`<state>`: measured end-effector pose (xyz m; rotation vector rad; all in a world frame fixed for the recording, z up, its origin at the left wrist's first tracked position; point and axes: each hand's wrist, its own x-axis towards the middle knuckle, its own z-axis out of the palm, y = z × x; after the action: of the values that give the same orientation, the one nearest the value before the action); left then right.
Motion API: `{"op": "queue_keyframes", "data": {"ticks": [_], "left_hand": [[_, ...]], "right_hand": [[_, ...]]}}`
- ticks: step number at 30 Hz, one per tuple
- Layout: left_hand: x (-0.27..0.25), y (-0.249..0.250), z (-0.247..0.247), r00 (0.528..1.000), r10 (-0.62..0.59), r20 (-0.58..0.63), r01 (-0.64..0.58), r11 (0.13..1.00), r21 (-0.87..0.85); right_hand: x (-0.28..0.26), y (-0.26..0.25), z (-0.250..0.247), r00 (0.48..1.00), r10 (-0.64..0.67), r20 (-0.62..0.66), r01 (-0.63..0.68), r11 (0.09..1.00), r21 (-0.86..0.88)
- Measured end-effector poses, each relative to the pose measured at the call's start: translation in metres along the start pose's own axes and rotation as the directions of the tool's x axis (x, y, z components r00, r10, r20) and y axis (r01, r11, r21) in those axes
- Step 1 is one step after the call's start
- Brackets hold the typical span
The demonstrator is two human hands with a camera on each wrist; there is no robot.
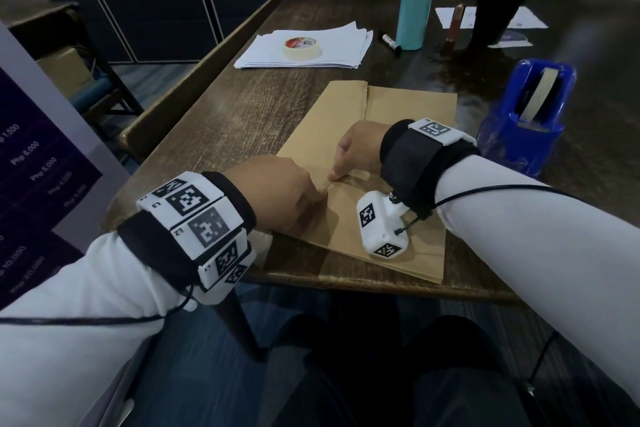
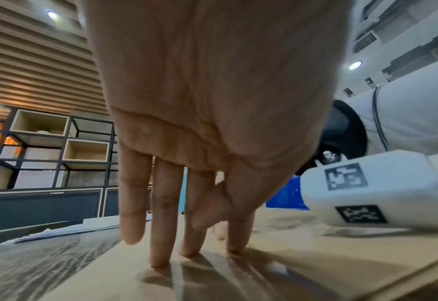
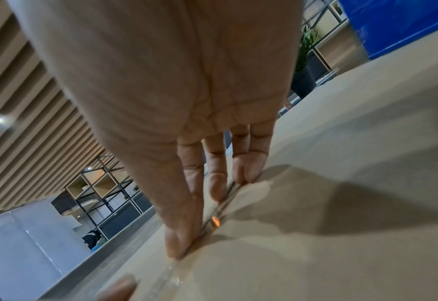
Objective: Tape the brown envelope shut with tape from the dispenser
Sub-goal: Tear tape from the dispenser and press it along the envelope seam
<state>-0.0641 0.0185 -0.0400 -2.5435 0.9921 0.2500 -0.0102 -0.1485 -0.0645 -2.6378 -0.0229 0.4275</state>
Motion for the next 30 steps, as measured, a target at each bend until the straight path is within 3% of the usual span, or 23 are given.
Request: {"op": "queue_keyframes", "data": {"ticks": [9, 15, 23, 30], "left_hand": [[0.0, -0.007, 0.001, 0.999, 0.012, 0.048, -0.007, 0.995, -0.101], [0.001, -0.013, 0.0, 0.999, 0.012, 0.035, -0.007, 0.988, -0.152], [-0.001, -0.017, 0.003, 0.999, 0.019, 0.028, -0.013, 0.98, -0.201], [-0.001, -0.015, 0.001, 1.0, 0.025, 0.015, -0.022, 0.982, -0.187]], "right_hand": [[-0.002, -0.012, -0.005, 0.999, 0.039, 0.018, -0.034, 0.969, -0.244], [0.004, -0.007, -0.014, 0.99, 0.13, 0.047, -0.112, 0.954, -0.278], [0.009, -0.007, -0.025, 0.982, 0.106, 0.154, -0.053, 0.948, -0.314], [0.02, -0.018, -0.019, 0.975, 0.126, 0.181, -0.009, 0.842, -0.54]]}}
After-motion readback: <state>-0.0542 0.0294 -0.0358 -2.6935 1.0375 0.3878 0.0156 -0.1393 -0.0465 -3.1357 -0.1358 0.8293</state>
